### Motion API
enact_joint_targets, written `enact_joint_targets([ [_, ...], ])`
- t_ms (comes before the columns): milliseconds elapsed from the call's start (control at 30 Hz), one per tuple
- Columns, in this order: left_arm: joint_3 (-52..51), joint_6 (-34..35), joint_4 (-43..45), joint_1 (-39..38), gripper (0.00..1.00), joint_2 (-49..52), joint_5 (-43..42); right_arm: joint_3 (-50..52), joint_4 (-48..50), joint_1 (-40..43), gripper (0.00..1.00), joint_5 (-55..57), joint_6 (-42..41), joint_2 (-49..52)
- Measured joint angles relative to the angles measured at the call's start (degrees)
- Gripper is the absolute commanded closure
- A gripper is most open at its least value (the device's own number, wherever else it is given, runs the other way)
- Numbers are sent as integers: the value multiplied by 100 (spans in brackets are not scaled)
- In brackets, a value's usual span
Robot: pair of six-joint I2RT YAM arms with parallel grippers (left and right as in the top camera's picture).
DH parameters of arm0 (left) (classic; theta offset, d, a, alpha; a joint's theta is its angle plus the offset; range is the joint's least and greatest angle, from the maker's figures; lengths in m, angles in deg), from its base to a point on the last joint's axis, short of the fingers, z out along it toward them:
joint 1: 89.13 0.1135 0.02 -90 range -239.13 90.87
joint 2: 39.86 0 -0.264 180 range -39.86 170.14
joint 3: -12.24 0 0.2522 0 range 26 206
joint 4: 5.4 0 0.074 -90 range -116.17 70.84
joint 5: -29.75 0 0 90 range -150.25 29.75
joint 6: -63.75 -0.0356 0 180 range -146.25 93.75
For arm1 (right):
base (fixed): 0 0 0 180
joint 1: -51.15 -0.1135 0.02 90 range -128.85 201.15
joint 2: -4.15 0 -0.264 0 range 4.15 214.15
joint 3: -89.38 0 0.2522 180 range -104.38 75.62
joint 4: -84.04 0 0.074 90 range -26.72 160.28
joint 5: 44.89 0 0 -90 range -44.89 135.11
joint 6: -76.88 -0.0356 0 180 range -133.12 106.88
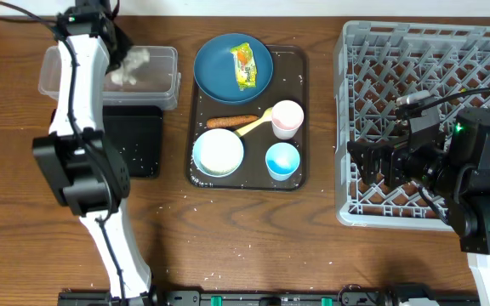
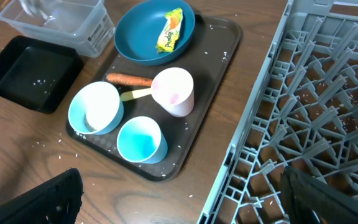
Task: Sort waste into correct bins and load items into the dishwasher rack
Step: 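Carry the tissues with the left gripper into the clear bin, then return the left gripper to the plate and grasp the Apollo wrapper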
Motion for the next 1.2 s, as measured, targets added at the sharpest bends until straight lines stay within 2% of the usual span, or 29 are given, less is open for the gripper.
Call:
enact_joint_targets([
  [33, -20, 33, -15, -2, 52, 103, 4, 0, 0, 0, 1, -2, 0, 7],
  [100, -68, 116, -17, -26, 32, 219, -2, 0, 0, 0, 1, -2, 0, 35],
  [133, -85, 133, -9, -35, 25, 240, -4, 0, 0, 0, 1, 0, 0, 55],
  [200, -87, 168, 22, -59, 20, 247, -4, 0, 0, 0, 1, -2, 0, 87],
  [400, -85, 28, 101, -87, 20, 92, -326, 0, 2, 0, 1, 0, 0, 118],
  [533, -74, -479, 411, -181, 20, -146, -1172, 0, 2, 0, 1, 0, 0, 133],
  [667, 2, -1213, 673, -660, 20, -391, -1696, 0, 2, 0, 1, 0, 0, 144],
  [767, 68, -1617, 898, -1255, 20, -411, -1683, 0, 0, 0, 1, 0, 0, 155],
  [933, 66, -1923, 1325, -2177, 20, -219, -1403, 0, -85, 0, 1, -2, -2, 208],
  [1200, 68, -2020, 1757, -2549, 19, 662, -1019, 0, -275, 0, 1, -2, 0, 214],
])
